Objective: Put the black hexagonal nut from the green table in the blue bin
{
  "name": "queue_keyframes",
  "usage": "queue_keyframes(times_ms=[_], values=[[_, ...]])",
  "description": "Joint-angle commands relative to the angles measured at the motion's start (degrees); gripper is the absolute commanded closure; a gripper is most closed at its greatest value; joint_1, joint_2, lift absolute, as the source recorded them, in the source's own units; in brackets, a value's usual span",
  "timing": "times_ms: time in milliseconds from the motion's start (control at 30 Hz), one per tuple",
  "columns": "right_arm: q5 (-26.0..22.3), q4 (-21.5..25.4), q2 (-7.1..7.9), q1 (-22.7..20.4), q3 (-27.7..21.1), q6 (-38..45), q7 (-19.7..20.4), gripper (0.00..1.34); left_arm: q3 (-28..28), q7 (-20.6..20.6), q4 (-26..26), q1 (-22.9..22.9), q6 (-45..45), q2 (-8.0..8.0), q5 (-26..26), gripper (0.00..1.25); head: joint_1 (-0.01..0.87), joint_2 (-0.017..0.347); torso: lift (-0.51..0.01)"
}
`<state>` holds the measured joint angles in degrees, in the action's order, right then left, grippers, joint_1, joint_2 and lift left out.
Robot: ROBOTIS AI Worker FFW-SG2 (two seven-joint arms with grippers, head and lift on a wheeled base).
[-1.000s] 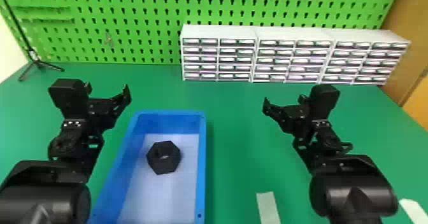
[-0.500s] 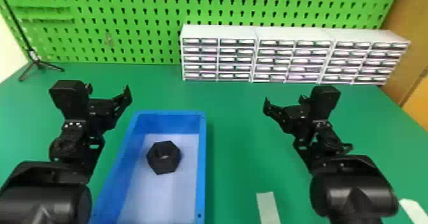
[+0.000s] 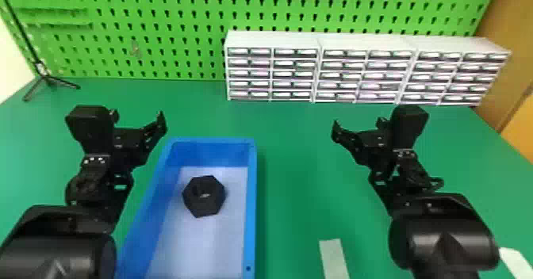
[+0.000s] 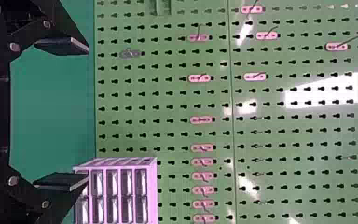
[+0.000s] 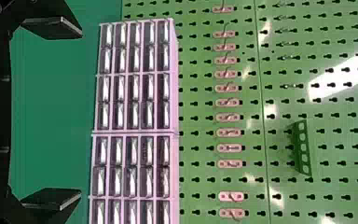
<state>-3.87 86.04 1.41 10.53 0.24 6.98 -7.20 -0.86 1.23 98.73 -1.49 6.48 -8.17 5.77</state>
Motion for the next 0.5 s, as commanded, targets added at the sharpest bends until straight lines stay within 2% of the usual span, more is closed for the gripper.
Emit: queue_keyframes(times_ms=[0, 467], values=[[0.0, 0.0, 0.0, 0.02, -0.15, -0.21, 0.0, 0.11, 0.07, 0.0, -0.38, 0.17, -0.76, 0.0, 0.04, 0.3, 0.683, 0.028, -0.096], [0.35, 0.0, -0.09, -0.07, -1.12, -0.57, 0.0, 0.11, -0.46, 0.17, -0.29, 0.61, -0.85, 0.0, -0.05, 0.3, 0.683, 0.028, -0.096]])
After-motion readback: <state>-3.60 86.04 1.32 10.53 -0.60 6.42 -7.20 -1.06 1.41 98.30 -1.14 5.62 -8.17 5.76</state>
